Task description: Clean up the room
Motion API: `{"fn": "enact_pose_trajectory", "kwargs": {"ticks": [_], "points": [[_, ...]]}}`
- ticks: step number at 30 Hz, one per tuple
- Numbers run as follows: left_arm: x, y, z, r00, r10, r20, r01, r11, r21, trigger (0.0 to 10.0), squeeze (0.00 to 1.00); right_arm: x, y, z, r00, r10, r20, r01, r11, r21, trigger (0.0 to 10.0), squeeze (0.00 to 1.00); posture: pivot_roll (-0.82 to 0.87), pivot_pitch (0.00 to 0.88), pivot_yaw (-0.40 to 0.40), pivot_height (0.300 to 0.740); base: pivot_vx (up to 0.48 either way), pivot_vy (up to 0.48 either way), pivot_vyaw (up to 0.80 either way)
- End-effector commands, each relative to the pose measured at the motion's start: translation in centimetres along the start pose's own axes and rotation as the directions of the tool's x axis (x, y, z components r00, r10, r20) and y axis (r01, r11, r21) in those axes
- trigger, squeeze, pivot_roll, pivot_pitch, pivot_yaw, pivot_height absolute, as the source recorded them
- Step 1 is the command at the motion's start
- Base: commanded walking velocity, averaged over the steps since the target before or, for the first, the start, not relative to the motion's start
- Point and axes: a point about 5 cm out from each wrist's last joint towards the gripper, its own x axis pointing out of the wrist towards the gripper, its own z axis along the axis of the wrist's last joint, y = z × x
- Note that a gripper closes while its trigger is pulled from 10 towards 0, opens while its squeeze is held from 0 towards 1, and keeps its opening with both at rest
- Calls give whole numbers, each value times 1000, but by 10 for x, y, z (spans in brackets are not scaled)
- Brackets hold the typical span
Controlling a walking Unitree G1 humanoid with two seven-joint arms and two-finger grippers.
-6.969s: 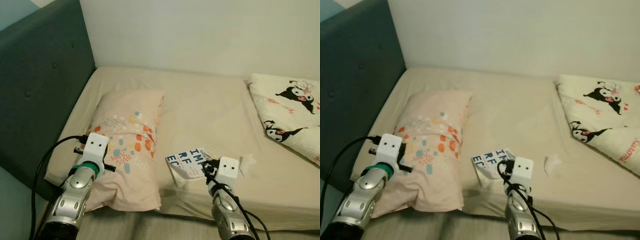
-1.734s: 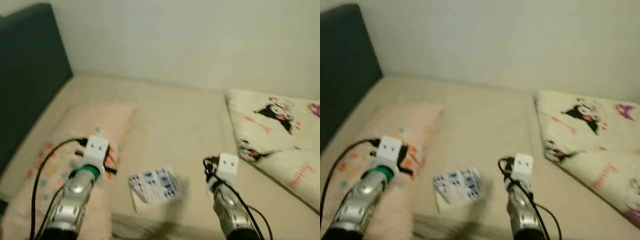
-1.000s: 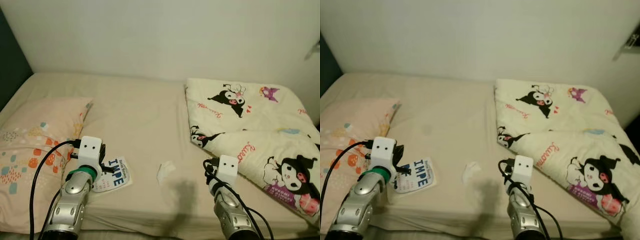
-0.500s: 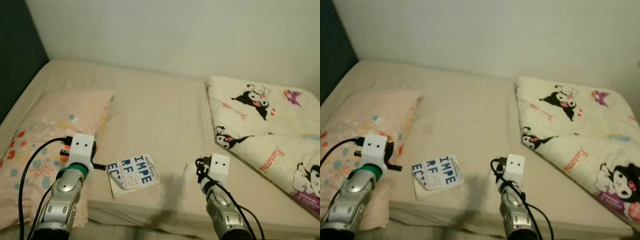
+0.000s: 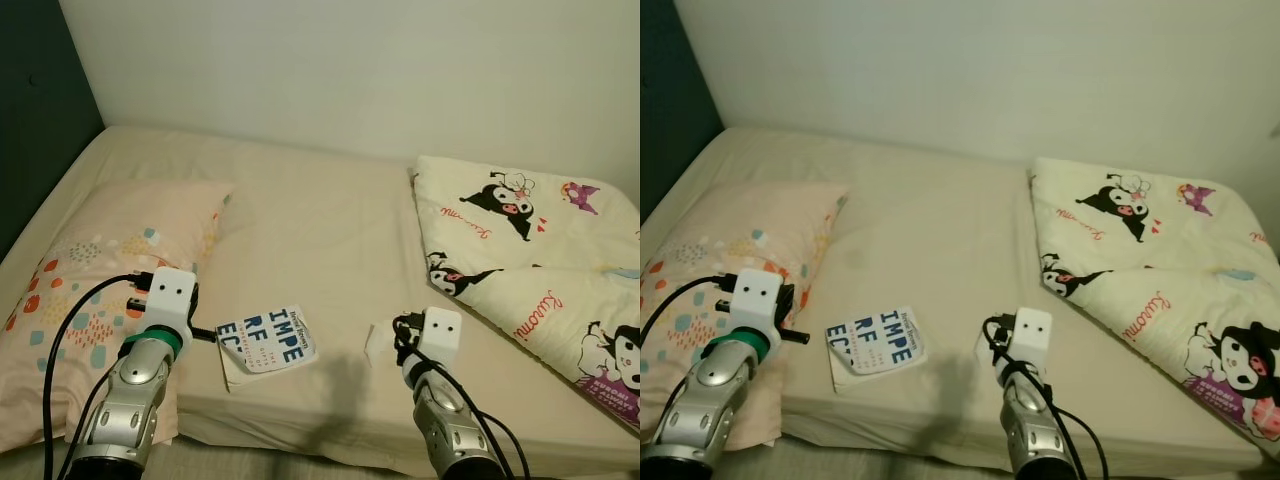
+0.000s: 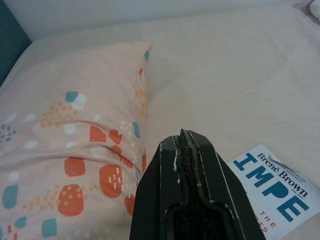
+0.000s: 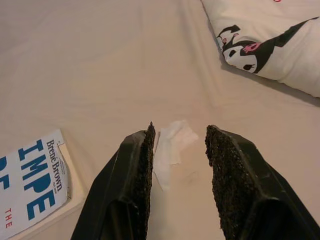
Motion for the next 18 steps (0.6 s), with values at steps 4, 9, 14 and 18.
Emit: {"fn": "enact_pose_trajectory", "kwargs": {"ticks": [4,9,14,18], "points": [[-1,-3,-7,1000,-14,-26,14,1000,5,10000,0,-1,-4,-6,1000,-15,-23,15,1000,10,10000,0,140,3,-4,695,0,0,0],[-1,-4,-7,999,-17,-28,18,1000,6,10000,0,-1,-4,-6,1000,-15,-22,16,1000,12,10000,0,140,3,-4,675,0,0,0],[-2,-5,-10,999,-23,-37,23,1000,11,10000,0,-1,-4,-6,1000,-13,-22,13,1000,13,10000,0,140,3,-4,655,0,0,0],[-2,-6,-11,999,-27,-46,28,999,18,10000,0,-1,-4,-7,999,-12,-30,13,1000,21,10000,0,141,2,-3,630,0,0,0]]}}
